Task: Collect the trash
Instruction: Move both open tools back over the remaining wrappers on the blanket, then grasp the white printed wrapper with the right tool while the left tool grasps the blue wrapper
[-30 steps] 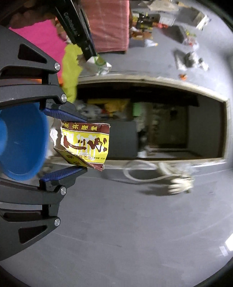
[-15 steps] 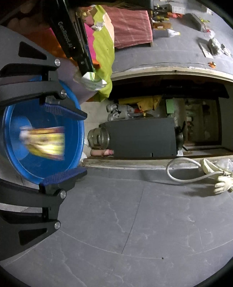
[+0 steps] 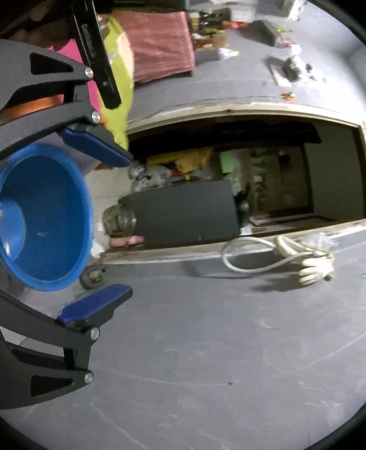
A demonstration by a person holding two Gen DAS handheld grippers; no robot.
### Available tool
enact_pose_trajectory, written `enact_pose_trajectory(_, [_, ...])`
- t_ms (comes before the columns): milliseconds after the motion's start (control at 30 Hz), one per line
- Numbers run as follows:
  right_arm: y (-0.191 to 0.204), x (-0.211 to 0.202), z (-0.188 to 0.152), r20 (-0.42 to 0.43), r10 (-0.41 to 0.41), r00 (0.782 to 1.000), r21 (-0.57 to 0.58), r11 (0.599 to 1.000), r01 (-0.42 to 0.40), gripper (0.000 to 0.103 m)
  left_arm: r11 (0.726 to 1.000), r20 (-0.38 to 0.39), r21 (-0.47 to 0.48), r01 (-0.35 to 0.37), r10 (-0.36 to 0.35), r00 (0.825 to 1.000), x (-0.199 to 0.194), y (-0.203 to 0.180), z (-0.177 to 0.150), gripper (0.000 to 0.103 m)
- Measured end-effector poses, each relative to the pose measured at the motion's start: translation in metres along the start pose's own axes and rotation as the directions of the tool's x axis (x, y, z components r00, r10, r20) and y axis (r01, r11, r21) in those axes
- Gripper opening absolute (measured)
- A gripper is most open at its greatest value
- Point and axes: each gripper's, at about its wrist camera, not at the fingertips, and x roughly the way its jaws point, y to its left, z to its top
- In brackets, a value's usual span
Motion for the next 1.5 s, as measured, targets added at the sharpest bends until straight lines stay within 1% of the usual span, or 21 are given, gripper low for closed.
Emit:
enact_pose_trajectory(33, [0.004, -0.004, 0.004, 0.013, 0.01, 1.0, 0.005, 1.0, -0.01, 0.091, 1.0, 0.021, -0.002, -0.009, 0.009, 1.0, -0.011, 0.005, 0.003, 0.067])
enact_pose_trajectory(100, [0.012, -0.01, 0.01, 0.036, 0.031, 0.999, 0.008, 0.999, -0.031, 0.097, 1.0, 0.07, -0.011, -0.028, 0.029, 0.997, -0.032, 0.015, 0.008, 0.081])
enact_pose_trajectory(167, [0.025, -0.019, 0.016, 0.068, 0.057, 0.996, 0.003, 0.998, -0.057, 0.103, 0.999, 0.113, -0.014, -0.05, 0.051, 0.992, -0.053, 0.025, 0.013, 0.085])
enact_pose_trajectory(267, [0.046, -0.029, 0.023, 0.108, 0.088, 0.99, -0.006, 0.996, -0.088, 0.103, 0.996, 0.155, -0.007, -0.094, 0.094, 0.983, -0.082, 0.042, 0.016, 0.087])
enact_pose_trajectory(300, [0.053, -0.033, 0.025, 0.121, 0.101, 0.988, -0.009, 0.995, -0.1, 0.103, 0.994, 0.169, -0.006, -0.111, 0.111, 0.979, -0.093, 0.048, 0.017, 0.093])
enact_pose_trajectory(367, [0.068, -0.041, 0.027, 0.147, 0.125, 0.981, -0.015, 0.992, -0.125, 0.103, 0.991, 0.2, -0.018, -0.136, 0.137, 0.97, -0.112, 0.061, 0.016, 0.099])
enact_pose_trajectory(600, [0.13, -0.062, 0.027, 0.208, 0.207, 0.956, -0.057, 0.978, -0.2, 0.103, 0.975, 0.275, -0.013, -0.223, 0.218, 0.936, -0.171, 0.103, 0.011, 0.099])
enact_pose_trajectory(733, [0.165, -0.068, 0.021, 0.215, 0.245, 0.946, -0.081, 0.969, -0.232, 0.103, 0.957, 0.29, -0.02, -0.288, 0.281, 0.915, -0.198, 0.131, 0.005, 0.1])
enact_pose_trajectory(833, [0.19, -0.07, 0.011, 0.194, 0.274, 0.942, -0.092, 0.961, -0.261, 0.103, 0.939, 0.285, -0.022, -0.344, 0.335, 0.898, -0.213, 0.155, -0.006, 0.1])
enact_pose_trajectory(900, [0.206, -0.067, 0.004, 0.157, 0.298, 0.941, -0.096, 0.953, -0.286, 0.103, 0.923, 0.257, -0.026, -0.384, 0.377, 0.89, -0.218, 0.173, -0.014, 0.1])
enact_pose_trajectory(967, [0.22, -0.062, -0.004, 0.109, 0.324, 0.94, -0.098, 0.944, -0.314, 0.103, 0.909, 0.21, -0.039, -0.415, 0.413, 0.886, -0.219, 0.193, -0.022, 0.1])
enact_pose_trajectory(1033, [0.234, -0.055, -0.015, 0.047, 0.348, 0.936, -0.099, 0.934, -0.343, 0.103, 0.897, 0.171, -0.055, -0.438, 0.441, 0.881, -0.218, 0.21, -0.029, 0.1])
enact_pose_trajectory(1100, [0.246, -0.049, -0.024, -0.023, 0.383, 0.923, -0.098, 0.918, -0.384, 0.103, 0.893, 0.131, -0.064, -0.446, 0.451, 0.883, -0.215, 0.225, -0.036, 0.1])
enact_pose_trajectory(1167, [0.26, -0.044, -0.036, -0.103, 0.416, 0.904, -0.106, 0.899, -0.426, 0.103, 0.896, 0.088, -0.066, -0.439, 0.444, 0.892, -0.209, 0.239, -0.043, 0.1])
enact_pose_trajectory(1267, [0.277, -0.041, -0.052, -0.203, 0.446, 0.871, -0.124, 0.871, -0.475, 0.103, 0.897, 0.027, -0.075, -0.435, 0.438, 0.899, -0.199, 0.256, -0.05, 0.1])
enact_pose_trajectory(1300, [0.283, -0.04, -0.057, -0.238, 0.456, 0.858, -0.13, 0.86, -0.493, 0.102, 0.903, 0.004, -0.086, -0.421, 0.423, 0.906, -0.195, 0.262, -0.051, 0.099])
enact_pose_trajectory(1333, [0.289, -0.039, -0.061, -0.264, 0.459, 0.848, -0.138, 0.852, -0.504, 0.102, 0.908, -0.021, -0.104, -0.407, 0.407, 0.913, -0.192, 0.267, -0.053, 0.099])
enact_pose_trajectory(1400, [0.3, -0.037, -0.071, -0.332, 0.469, 0.818, -0.15, 0.83, -0.537, 0.092, 0.917, -0.056, -0.129, -0.377, 0.373, 0.926, -0.186, 0.275, -0.053, 0.099])
enact_pose_trajectory(1433, [0.306, -0.035, -0.076, -0.364, 0.469, 0.805, -0.152, 0.822, -0.548, 0.09, 0.922, -0.071, -0.137, -0.363, 0.356, 0.932, -0.184, 0.278, -0.053, 0.099])
enact_pose_trajectory(1500, [0.316, -0.028, -0.086, -0.434, 0.469, 0.769, -0.148, 0.805, -0.574, 0.081, 0.927, -0.097, -0.146, -0.346, 0.335, 0.937, -0.179, 0.282, -0.052, 0.098])
